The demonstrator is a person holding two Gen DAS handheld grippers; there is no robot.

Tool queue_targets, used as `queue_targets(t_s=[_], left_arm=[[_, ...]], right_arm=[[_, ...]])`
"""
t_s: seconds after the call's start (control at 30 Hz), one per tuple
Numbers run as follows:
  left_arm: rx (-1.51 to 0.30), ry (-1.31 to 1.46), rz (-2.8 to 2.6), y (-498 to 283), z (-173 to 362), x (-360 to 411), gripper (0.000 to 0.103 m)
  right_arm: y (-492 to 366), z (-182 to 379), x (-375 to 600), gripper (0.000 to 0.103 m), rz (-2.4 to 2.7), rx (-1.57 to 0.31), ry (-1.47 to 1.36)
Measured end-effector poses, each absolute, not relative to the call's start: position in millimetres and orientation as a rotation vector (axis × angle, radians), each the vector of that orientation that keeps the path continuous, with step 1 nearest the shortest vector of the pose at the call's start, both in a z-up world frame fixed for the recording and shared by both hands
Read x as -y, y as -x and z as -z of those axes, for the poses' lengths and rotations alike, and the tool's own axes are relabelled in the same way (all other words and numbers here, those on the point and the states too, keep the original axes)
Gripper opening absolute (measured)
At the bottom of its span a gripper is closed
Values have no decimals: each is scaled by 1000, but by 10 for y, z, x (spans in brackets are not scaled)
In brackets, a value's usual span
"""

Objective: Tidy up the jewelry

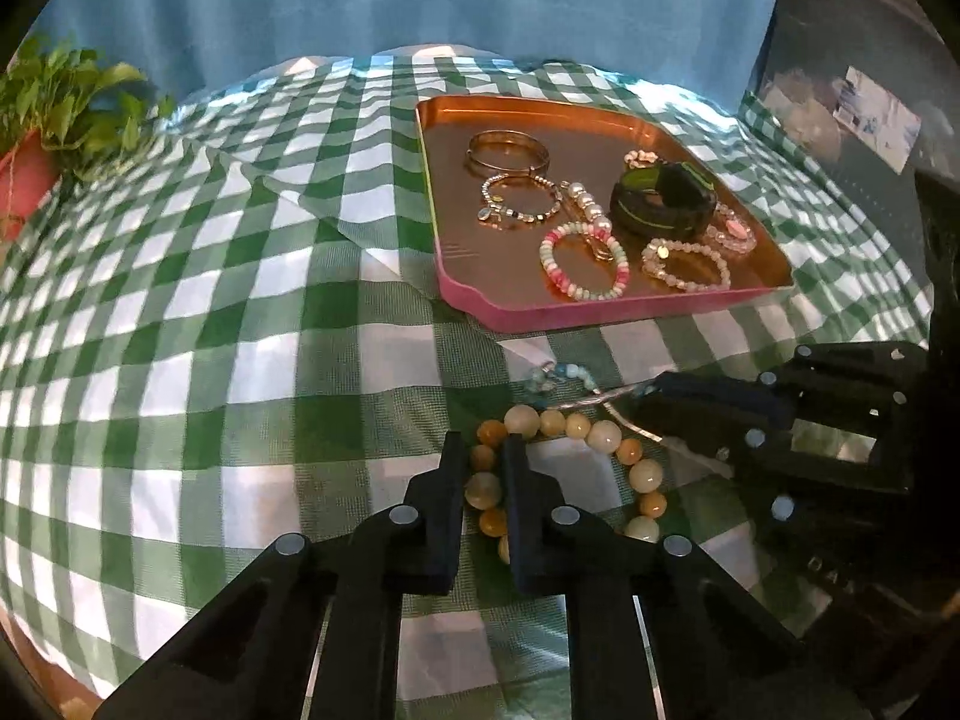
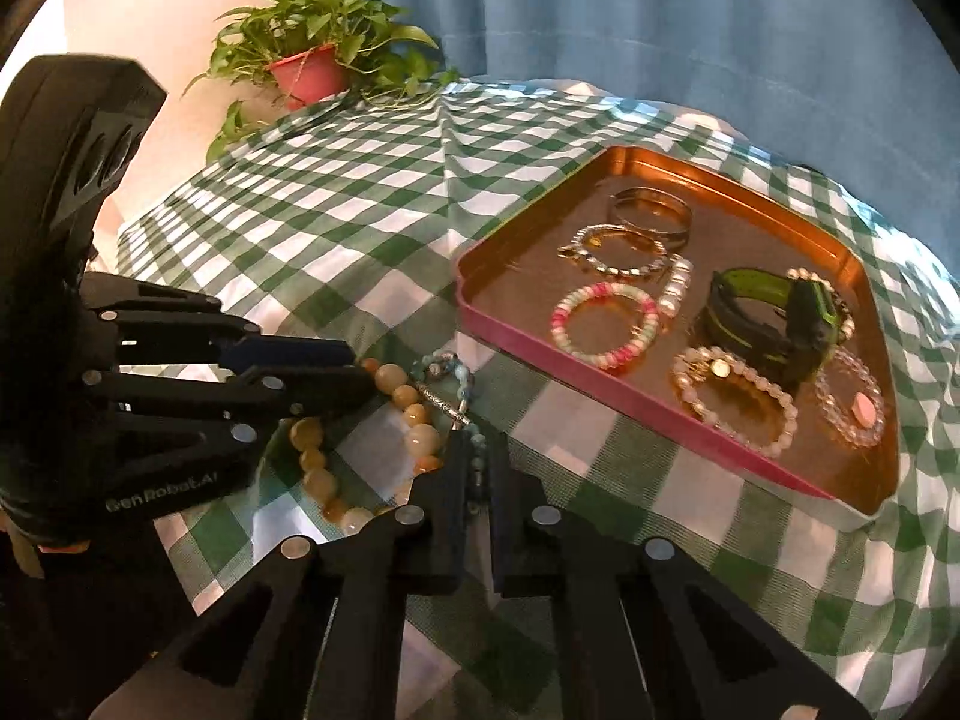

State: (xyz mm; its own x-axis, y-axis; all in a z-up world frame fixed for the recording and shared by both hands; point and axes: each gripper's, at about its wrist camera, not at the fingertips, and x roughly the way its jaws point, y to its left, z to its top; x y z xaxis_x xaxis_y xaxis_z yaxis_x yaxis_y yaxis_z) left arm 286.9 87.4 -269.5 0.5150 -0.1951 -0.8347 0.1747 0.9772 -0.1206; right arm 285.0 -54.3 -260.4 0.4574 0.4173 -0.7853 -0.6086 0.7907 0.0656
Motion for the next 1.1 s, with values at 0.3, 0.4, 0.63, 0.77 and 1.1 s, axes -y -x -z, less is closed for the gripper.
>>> queue_targets(t_s=[0.3,0.4,0.63,0.77,1.1], left_arm=[[-961,160,318,-2826,2517,-807,12],[-953,235,373,-2828,2449,-794,12],[-936,365,478,-2782,2383,-676,13],[-990,171,340,-2817,2529,-529,14],[-1029,55,345,-2797,2676,-401,66]], right_arm=[[-2905,2474,1154,4,-439,-900,129],[-2774,2407,1450,4,-389,-901,43],[-2485,2366,1742,5,-391,-867,19],[-2605,2492,1723,11,-344,-903,60],[-2681,2581,1649,38,-438,-959,120]])
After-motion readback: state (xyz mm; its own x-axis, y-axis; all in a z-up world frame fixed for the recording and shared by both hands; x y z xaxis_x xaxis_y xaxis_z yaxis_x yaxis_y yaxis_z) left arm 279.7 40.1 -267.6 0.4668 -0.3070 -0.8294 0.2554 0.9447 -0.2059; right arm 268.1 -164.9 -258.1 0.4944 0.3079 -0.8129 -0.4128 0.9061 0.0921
